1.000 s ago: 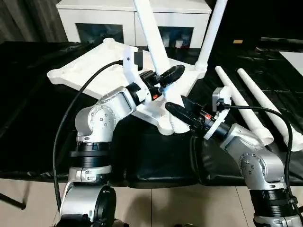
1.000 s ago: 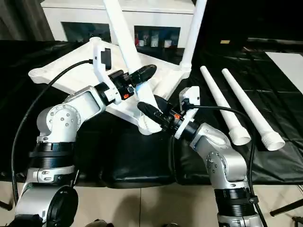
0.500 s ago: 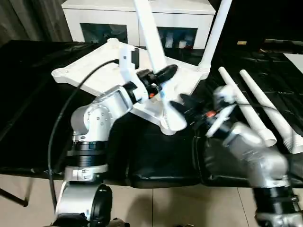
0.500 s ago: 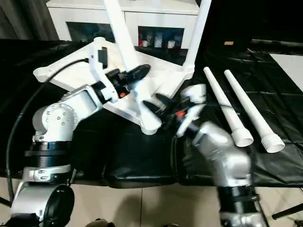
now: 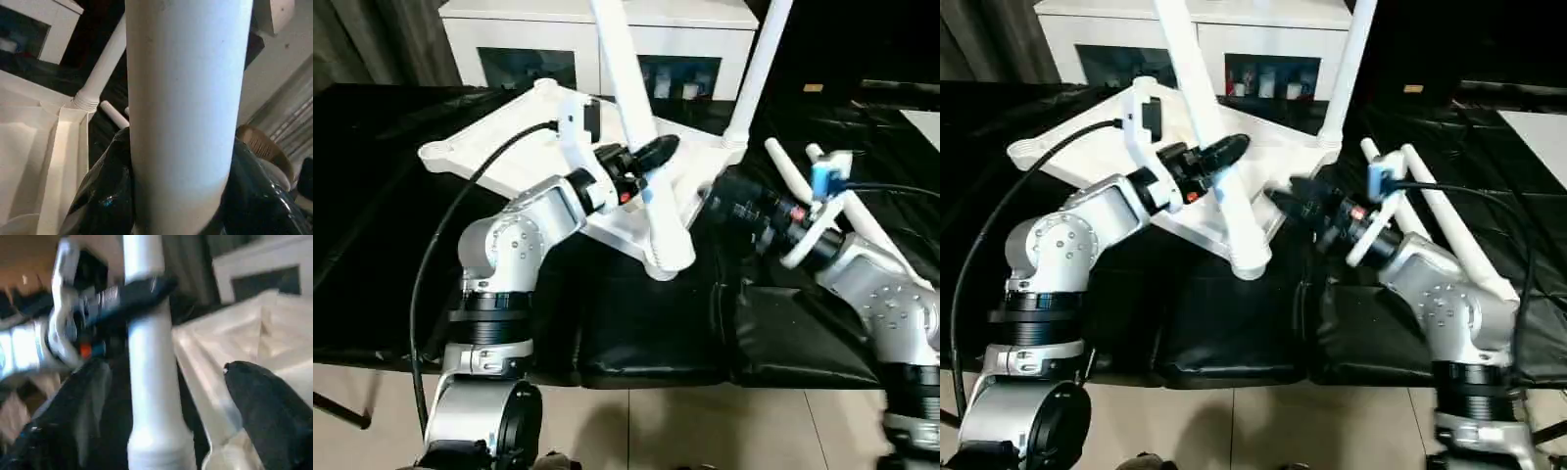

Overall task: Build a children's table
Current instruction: Pick table leg

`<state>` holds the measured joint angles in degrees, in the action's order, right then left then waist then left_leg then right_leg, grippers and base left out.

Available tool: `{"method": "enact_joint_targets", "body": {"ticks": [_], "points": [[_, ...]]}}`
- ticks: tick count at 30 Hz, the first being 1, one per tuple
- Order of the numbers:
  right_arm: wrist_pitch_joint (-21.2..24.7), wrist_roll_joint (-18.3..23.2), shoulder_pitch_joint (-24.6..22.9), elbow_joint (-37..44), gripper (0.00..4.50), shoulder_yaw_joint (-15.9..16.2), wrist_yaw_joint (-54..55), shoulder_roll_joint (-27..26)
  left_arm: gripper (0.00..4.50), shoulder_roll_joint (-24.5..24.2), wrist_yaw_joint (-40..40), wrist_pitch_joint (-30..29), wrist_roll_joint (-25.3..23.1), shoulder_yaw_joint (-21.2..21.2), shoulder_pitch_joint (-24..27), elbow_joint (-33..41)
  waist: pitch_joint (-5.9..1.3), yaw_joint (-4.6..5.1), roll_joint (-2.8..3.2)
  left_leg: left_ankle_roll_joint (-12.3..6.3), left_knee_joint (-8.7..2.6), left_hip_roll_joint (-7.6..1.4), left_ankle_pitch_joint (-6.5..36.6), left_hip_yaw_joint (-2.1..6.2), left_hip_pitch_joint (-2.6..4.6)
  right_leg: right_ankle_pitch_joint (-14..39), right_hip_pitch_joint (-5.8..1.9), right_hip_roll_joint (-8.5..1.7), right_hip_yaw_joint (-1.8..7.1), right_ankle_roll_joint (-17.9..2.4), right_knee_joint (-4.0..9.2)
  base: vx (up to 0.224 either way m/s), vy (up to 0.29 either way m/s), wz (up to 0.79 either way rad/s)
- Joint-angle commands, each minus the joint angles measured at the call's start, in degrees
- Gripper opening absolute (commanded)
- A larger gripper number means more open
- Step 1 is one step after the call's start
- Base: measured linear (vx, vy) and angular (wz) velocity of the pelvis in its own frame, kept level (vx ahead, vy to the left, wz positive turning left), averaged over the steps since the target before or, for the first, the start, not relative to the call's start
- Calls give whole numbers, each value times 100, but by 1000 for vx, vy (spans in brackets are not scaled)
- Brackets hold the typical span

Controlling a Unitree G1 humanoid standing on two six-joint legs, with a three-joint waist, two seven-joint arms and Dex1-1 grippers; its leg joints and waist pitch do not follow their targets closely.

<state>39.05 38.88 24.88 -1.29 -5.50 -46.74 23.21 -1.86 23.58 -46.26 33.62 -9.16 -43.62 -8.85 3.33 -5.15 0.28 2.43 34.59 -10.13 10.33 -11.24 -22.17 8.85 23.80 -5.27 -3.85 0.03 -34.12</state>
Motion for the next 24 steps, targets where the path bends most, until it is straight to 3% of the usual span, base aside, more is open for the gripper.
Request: {"method": "enact_joint_targets", "body": {"ticks": [1,8,16,24], "points": [[184,-334,154,0,443,370,37,92,191,-124,411,157,-160,368,-120,237,-451,-26,-74,-402,-351,-246,605,116,94,1224,-337,-292,206,-1194,362,0,0,0],[333,-436,449,-188,450,670,-50,158,191,-307,781,315,-387,948,-46,464,-440,-23,-77,-275,-363,-259,753,114,105,1270,-328,-294,221,-1196,351,0,0,0],[362,-593,638,-210,450,784,72,37,191,-331,742,490,-591,1134,-43,430,-459,-24,-97,-295,-347,-255,580,114,92,1081,-344,-298,223,-1211,314,0,0,0],[456,-648,621,-228,369,884,6,62,191,-446,908,676,-746,1298,-30,402,-465,-25,-87,-343,-338,-256,510,112,96,937,-344,-293,224,-1275,294,0,0,0]]}}
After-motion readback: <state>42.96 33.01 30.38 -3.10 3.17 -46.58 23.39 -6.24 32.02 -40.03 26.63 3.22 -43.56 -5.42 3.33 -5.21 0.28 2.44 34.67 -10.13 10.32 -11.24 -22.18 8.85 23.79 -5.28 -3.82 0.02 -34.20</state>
